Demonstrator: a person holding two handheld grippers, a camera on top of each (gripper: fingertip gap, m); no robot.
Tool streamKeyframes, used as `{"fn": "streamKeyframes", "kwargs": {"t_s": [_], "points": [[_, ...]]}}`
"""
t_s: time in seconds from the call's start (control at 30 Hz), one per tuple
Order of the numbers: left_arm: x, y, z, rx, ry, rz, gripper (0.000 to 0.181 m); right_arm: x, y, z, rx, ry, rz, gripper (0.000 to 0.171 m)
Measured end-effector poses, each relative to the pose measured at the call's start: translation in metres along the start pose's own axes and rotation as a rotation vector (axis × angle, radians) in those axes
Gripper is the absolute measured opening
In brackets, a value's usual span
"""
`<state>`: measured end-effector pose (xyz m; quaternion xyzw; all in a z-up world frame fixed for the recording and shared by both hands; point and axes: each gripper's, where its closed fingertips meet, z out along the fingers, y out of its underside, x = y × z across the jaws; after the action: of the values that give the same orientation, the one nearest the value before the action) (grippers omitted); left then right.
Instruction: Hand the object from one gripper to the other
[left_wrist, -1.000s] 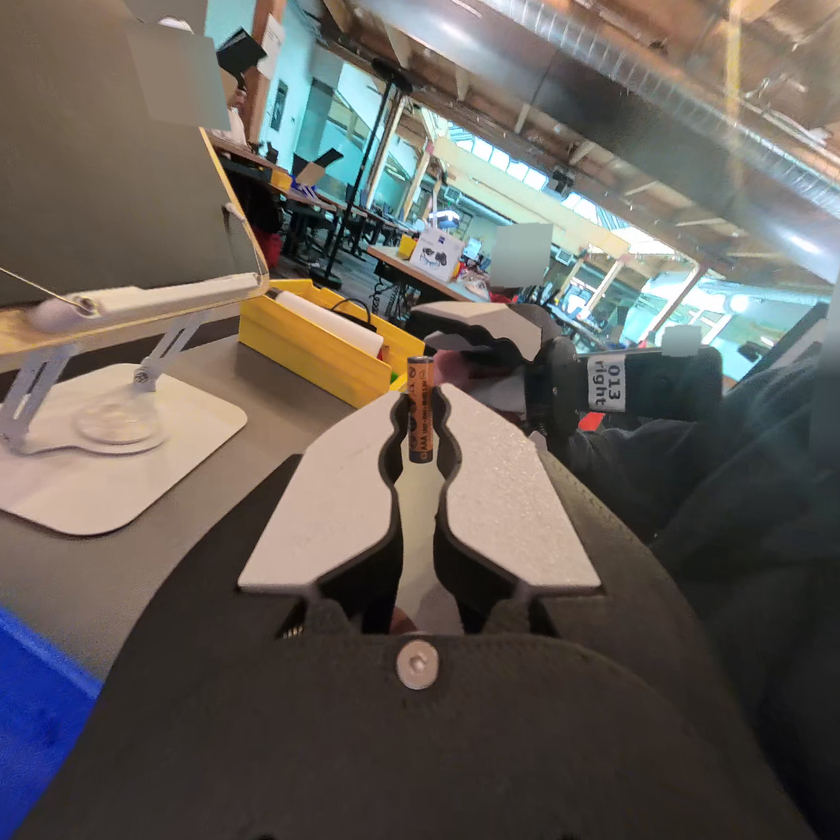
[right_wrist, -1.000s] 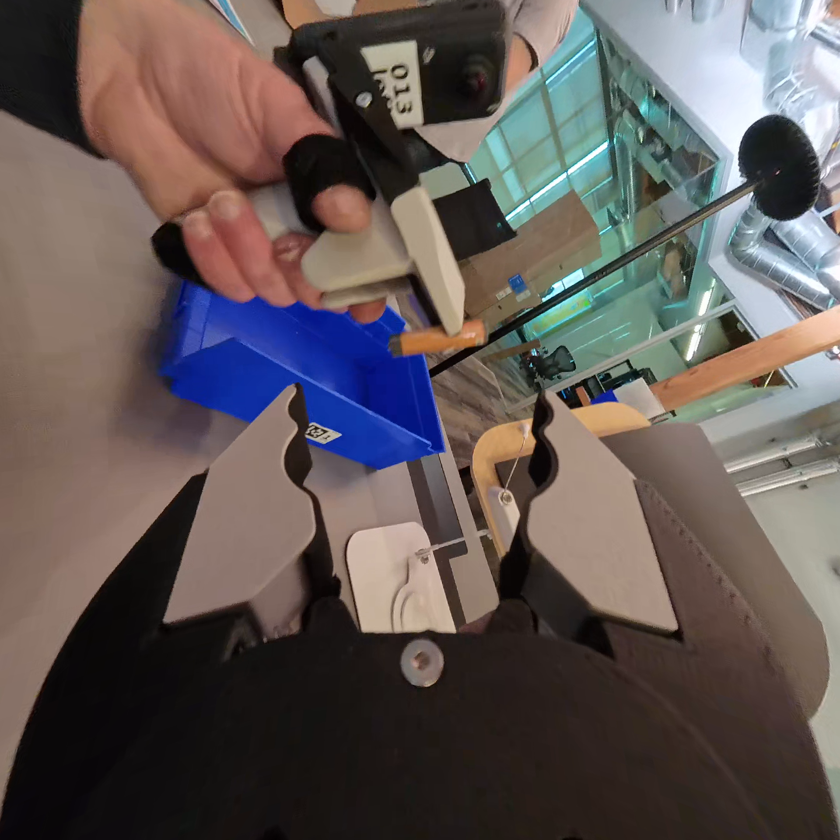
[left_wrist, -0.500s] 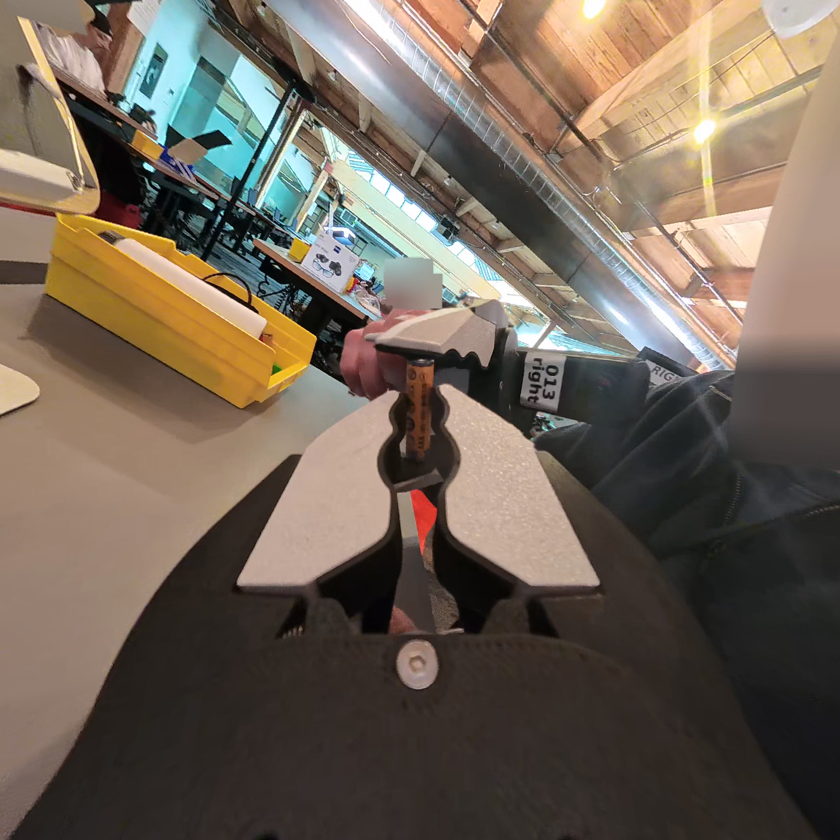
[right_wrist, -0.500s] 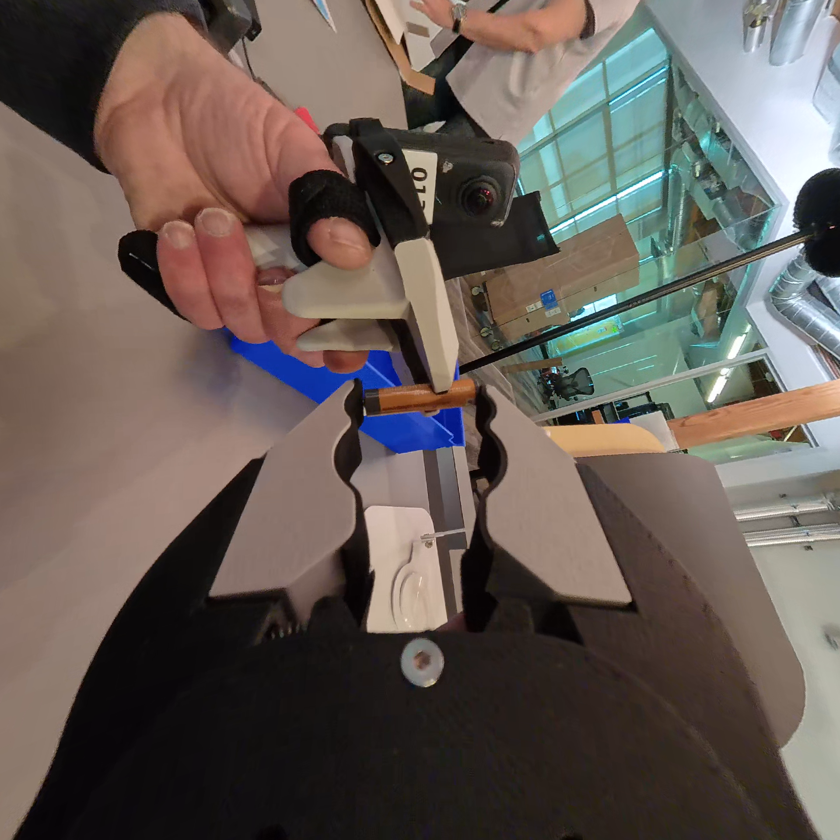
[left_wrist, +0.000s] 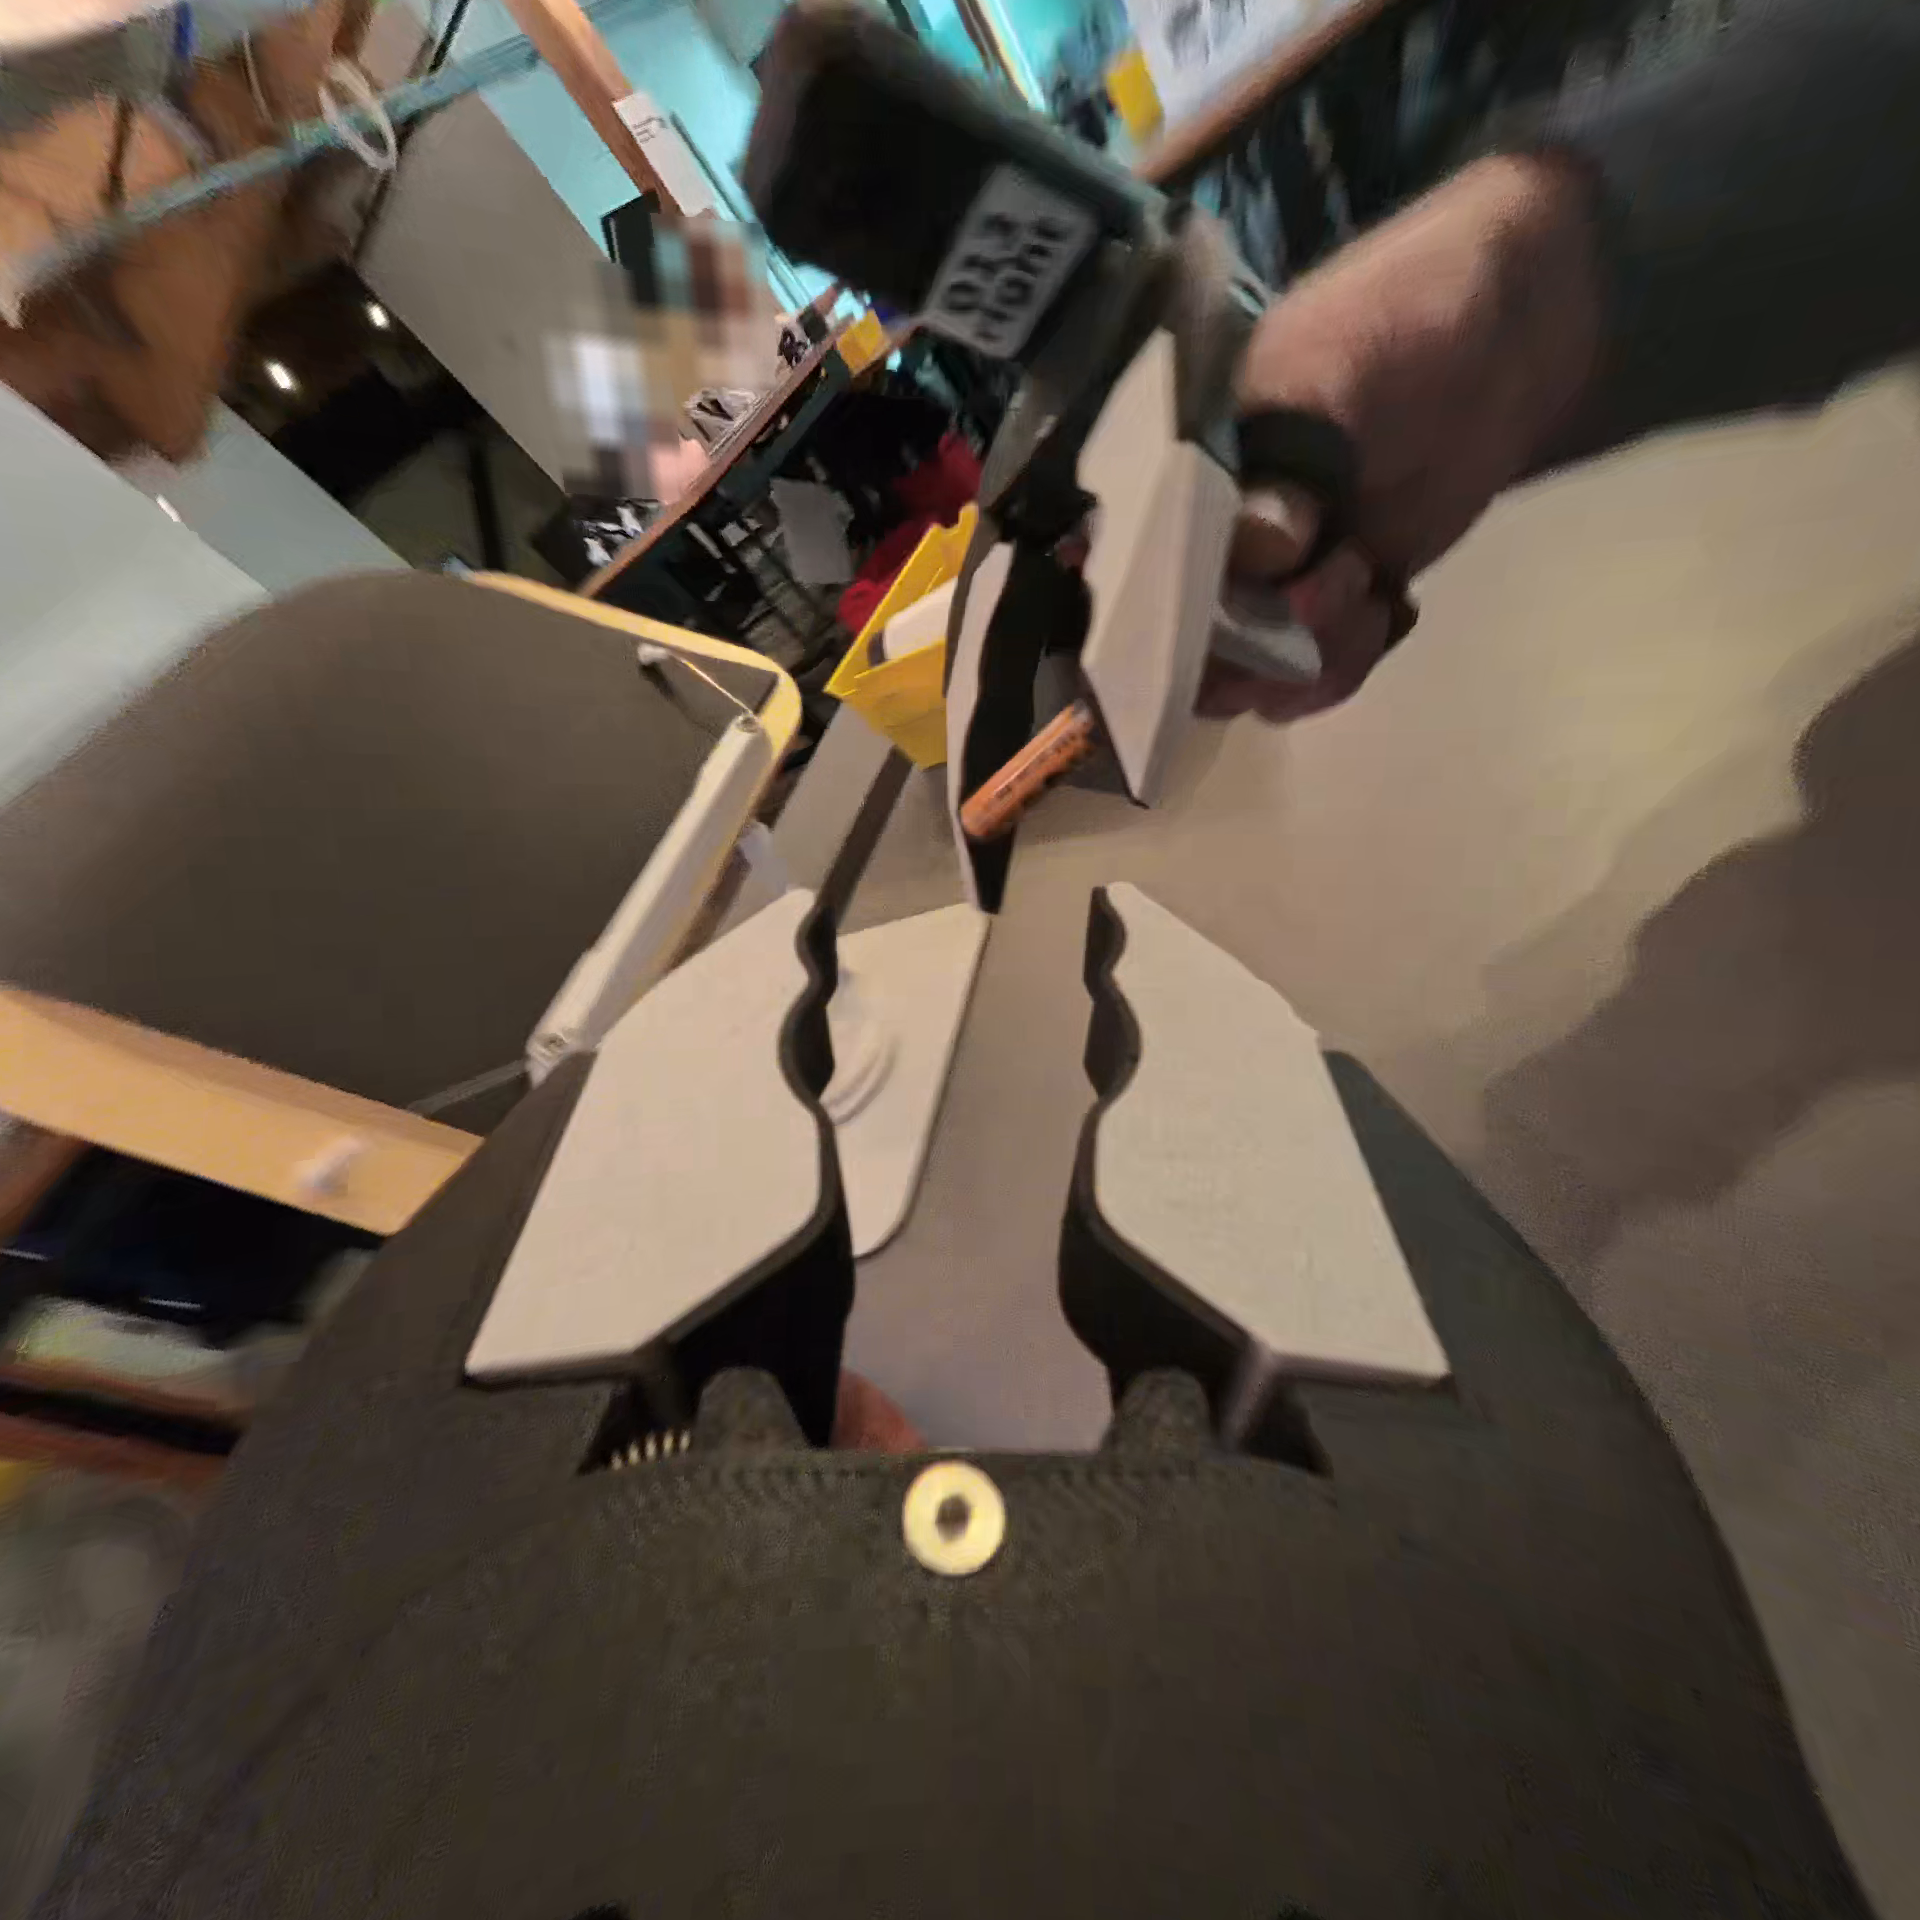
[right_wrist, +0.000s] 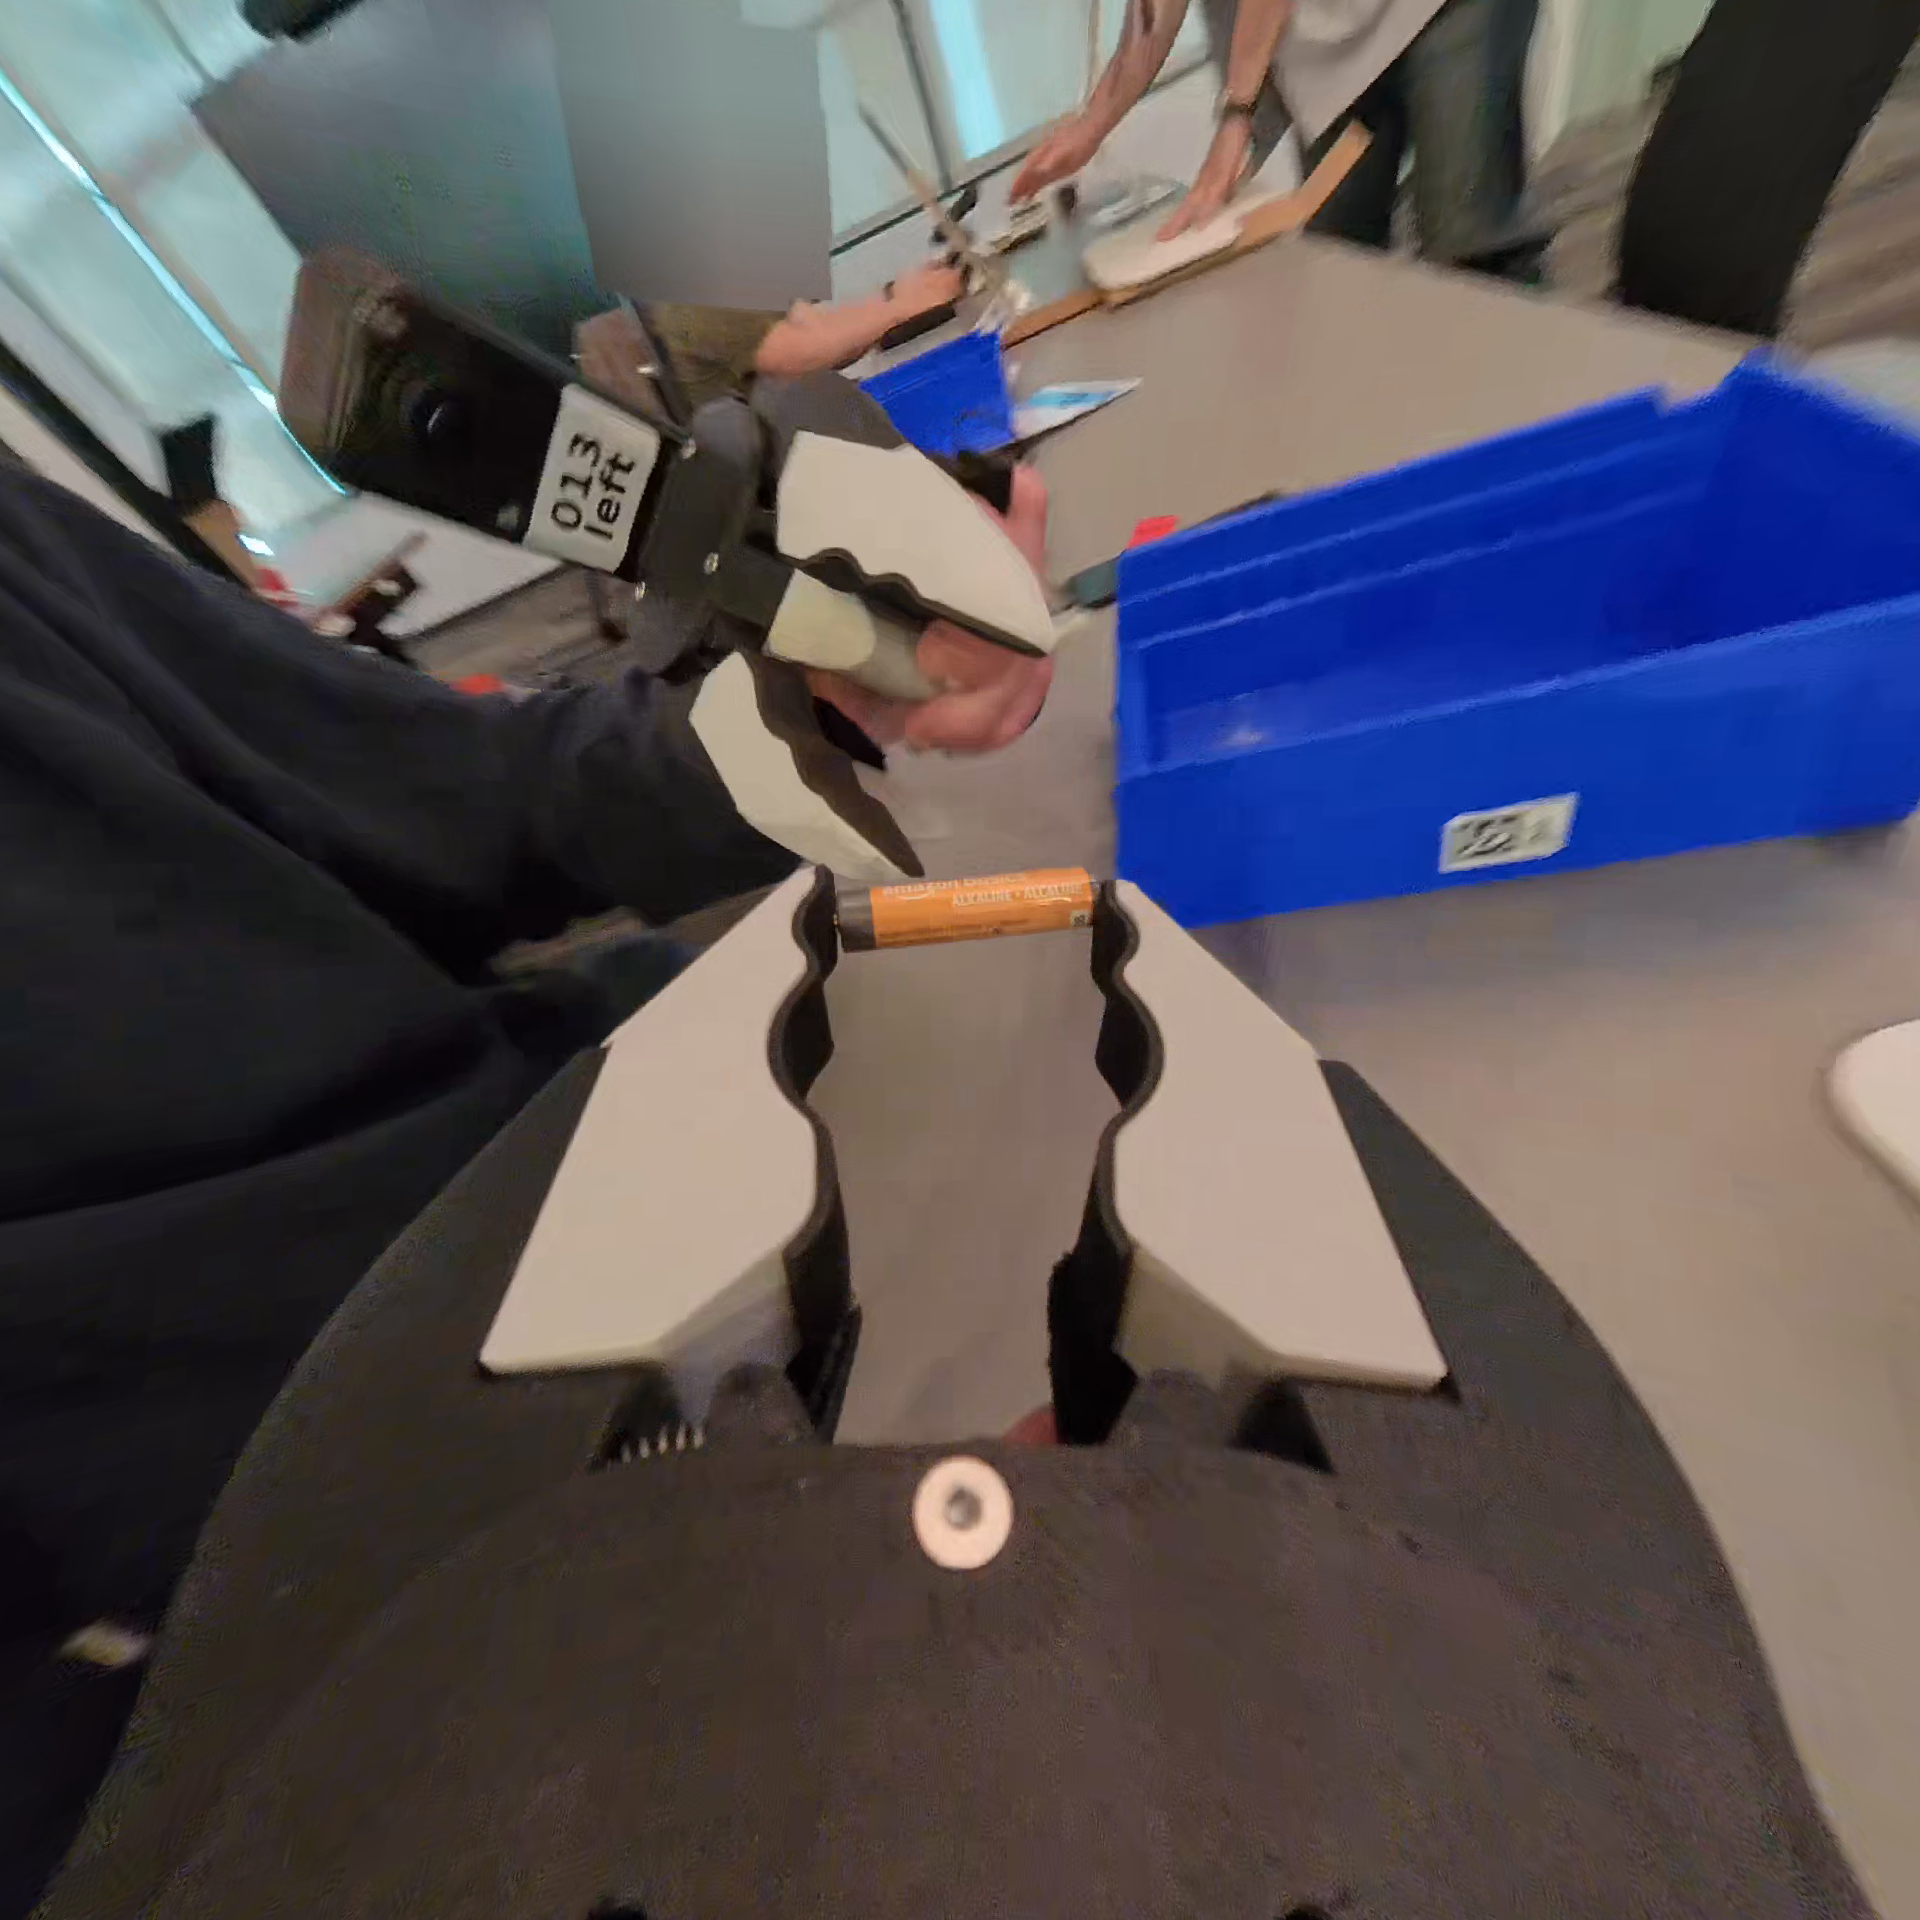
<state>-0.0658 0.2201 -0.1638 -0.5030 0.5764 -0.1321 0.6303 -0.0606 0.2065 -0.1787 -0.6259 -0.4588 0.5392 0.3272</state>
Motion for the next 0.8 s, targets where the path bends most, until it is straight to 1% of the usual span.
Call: {"fn": "streamKeyframes", "kwargs": {"t_s": [0.07, 0.13, 0.27, 0.3, 0.37, 0.43, 0.47, 0.53, 0.6, 0.63, 0.73, 0.8], "points": [[0.01, -0.003, 0.008, -0.051, -0.004, 0.194, 0.046, -0.008, 0.01, 0.002, -0.021, -0.085, 0.082, 0.047], [0.024, -0.008, 0.016, -0.043, 0.024, 0.301, 0.042, -0.014, 0.015, 0.004, -0.01, -0.145, 0.14, 0.047], [0.04, -0.008, 0.029, -0.032, 0.029, 0.393, 0.02, -0.02, 0.024, 0.007, -0.007, -0.199, 0.222, 0.047], [0.046, -0.004, 0.032, -0.05, 0.049, 0.406, 0.012, -0.02, 0.025, 0.007, -0.004, -0.202, 0.235, 0.047], [0.048, -0.004, 0.034, -0.042, 0.025, 0.393, 0.011, -0.019, 0.026, 0.006, 0.017, -0.197, 0.247, 0.047], [0.046, -0.001, 0.036, -0.053, 0.017, 0.313, 0.01, -0.015, 0.025, 0.005, 0.043, -0.163, 0.215, 0.048], [0.043, 0.0, 0.036, -0.056, 0.001, 0.278, 0.01, -0.012, 0.023, 0.003, 0.064, -0.136, 0.179, 0.054], [0.041, 0.002, 0.037, -0.06, 0.013, 0.137, 0.01, -0.005, 0.014, -0.005, 0.113, -0.058, 0.109, 0.069], [0.035, 0.003, 0.037, -0.045, 0.031, -0.042, 0.01, 0.004, 0.015, -0.013, 0.073, 0.087, -0.072, 0.073], [0.034, 0.004, 0.036, -0.035, 0.07, -0.154, 0.01, 0.008, 0.016, -0.017, 0.035, 0.167, -0.188, 0.075], [0.026, 0.003, 0.035, 0.008, 0.156, -0.479, 0.01, 0.009, 0.014, -0.025, -0.073, 0.351, -0.504, 0.073], [0.031, 0.003, 0.035, 0.014, 0.279, -0.667, 0.01, 0.006, 0.011, -0.027, -0.159, 0.459, -0.738, 0.071]]}}
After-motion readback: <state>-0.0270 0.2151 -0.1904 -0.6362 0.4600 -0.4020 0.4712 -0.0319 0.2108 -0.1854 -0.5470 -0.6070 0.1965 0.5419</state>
